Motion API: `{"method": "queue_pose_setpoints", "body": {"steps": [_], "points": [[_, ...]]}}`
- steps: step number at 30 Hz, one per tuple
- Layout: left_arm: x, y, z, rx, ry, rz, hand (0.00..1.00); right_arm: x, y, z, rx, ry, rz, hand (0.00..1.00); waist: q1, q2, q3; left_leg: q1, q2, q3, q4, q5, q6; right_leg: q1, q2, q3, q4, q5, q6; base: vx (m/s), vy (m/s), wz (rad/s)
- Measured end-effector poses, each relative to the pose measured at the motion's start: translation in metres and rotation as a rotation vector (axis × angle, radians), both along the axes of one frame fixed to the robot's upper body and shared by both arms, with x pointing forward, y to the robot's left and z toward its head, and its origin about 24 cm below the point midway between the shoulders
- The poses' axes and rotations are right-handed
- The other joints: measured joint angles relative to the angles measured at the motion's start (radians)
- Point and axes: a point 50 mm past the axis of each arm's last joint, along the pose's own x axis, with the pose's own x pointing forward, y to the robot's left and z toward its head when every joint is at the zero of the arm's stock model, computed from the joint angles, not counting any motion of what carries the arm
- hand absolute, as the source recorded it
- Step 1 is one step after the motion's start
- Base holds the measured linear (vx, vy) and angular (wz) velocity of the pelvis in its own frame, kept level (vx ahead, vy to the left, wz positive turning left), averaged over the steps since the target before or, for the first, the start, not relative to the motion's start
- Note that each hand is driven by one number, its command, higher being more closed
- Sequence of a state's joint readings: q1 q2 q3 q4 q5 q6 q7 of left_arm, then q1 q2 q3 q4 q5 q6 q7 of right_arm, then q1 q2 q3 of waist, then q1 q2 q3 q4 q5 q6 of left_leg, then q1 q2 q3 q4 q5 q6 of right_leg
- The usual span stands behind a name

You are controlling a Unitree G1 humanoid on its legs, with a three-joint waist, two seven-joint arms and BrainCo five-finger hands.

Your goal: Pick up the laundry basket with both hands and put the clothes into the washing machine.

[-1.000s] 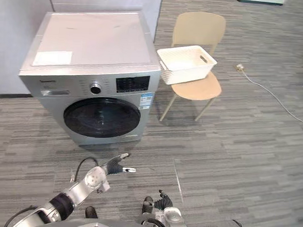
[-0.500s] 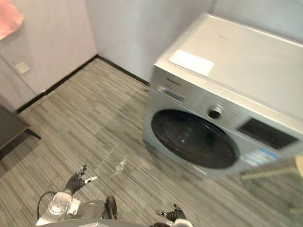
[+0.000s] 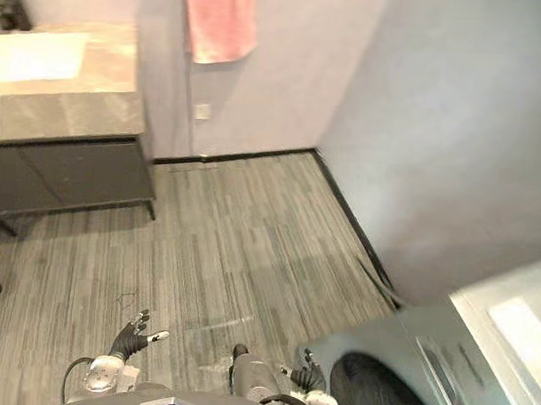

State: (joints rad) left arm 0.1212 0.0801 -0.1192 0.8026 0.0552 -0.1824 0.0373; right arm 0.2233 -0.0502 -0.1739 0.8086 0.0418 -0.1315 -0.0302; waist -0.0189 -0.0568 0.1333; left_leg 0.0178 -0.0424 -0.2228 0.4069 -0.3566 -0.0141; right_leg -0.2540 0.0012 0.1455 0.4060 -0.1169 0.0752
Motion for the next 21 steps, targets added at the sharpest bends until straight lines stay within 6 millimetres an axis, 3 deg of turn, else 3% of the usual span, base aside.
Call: {"method": "queue_pose_setpoints", "body": {"steps": [5,9,12,14,15,16,17,21], "points": [[0.005,-0.012,0.002,-0.008,-0.014,-0.034,0.0,-0.01,-0.003,-0.003,-0.008,0.041,0.001,0.0,-0.009,0.025,0.004,-0.032,0.079,-0.022,0.017,-0.002,-0.034,0.042,0.022,-0.14,-0.021,-0.029,-0.049,0.09,-0.203,0.73],[-0.001,-0.005,0.0,-0.015,-0.005,0.055,0.0,-0.016,-0.006,-0.005,-0.015,0.065,-0.002,0.0,0.003,0.038,0.007,-0.139,0.14,0.149,0.281,0.04,-0.104,0.12,0.023,-0.217,-0.039,-0.063,-0.083,0.0,-0.113,0.59],[-0.01,0.007,-0.002,0.004,0.006,0.126,0.0,-0.021,-0.009,-0.006,-0.021,0.078,-0.004,0.0,0.013,0.037,-0.006,-0.171,0.272,0.395,0.329,0.025,-0.026,0.157,0.019,-0.218,-0.082,-0.063,-0.078,0.0,0.005,0.19],[-0.018,0.011,-0.006,0.009,0.036,0.141,0.0,-0.025,-0.009,-0.008,-0.018,0.101,-0.006,0.0,0.011,0.036,-0.027,-0.161,0.296,0.42,0.212,0.014,-0.025,0.151,-0.008,-0.2,-0.101,-0.05,-0.06,0.03,0.11,-0.07],[-0.022,0.015,-0.007,0.01,0.05,0.167,0.0,-0.025,-0.011,-0.009,-0.022,0.111,-0.007,0.0,0.014,0.041,-0.029,-0.133,0.295,0.401,0.062,0.036,-0.042,0.142,-0.022,-0.176,-0.102,-0.044,-0.041,0.03,0.192,-0.28],[-0.026,0.015,-0.01,0.009,0.066,0.178,0.0,-0.026,-0.014,-0.01,-0.028,0.12,-0.008,0.0,0.016,0.057,-0.037,-0.119,0.295,0.388,-0.016,0.084,-0.085,0.133,-0.023,-0.167,-0.102,-0.042,-0.03,0.04,0.263,-0.37],[-0.032,0.017,-0.013,0.0,0.096,0.209,0.0,-0.026,-0.015,-0.011,-0.028,0.129,-0.014,0.0,0.012,0.065,-0.044,-0.099,0.264,0.405,-0.067,0.144,-0.1,0.129,-0.042,-0.143,-0.108,-0.028,-0.006,0.06,0.271,-0.17],[-0.04,0.028,-0.017,0.02,0.132,0.254,0.0,-0.037,-0.009,-0.016,-0.001,0.173,-0.044,0.0,-0.008,0.041,-0.07,-0.037,0.17,0.437,-0.184,0.189,-0.075,0.185,-0.112,-0.12,-0.224,0.024,0.034,0.11,0.226,-0.02]]}}
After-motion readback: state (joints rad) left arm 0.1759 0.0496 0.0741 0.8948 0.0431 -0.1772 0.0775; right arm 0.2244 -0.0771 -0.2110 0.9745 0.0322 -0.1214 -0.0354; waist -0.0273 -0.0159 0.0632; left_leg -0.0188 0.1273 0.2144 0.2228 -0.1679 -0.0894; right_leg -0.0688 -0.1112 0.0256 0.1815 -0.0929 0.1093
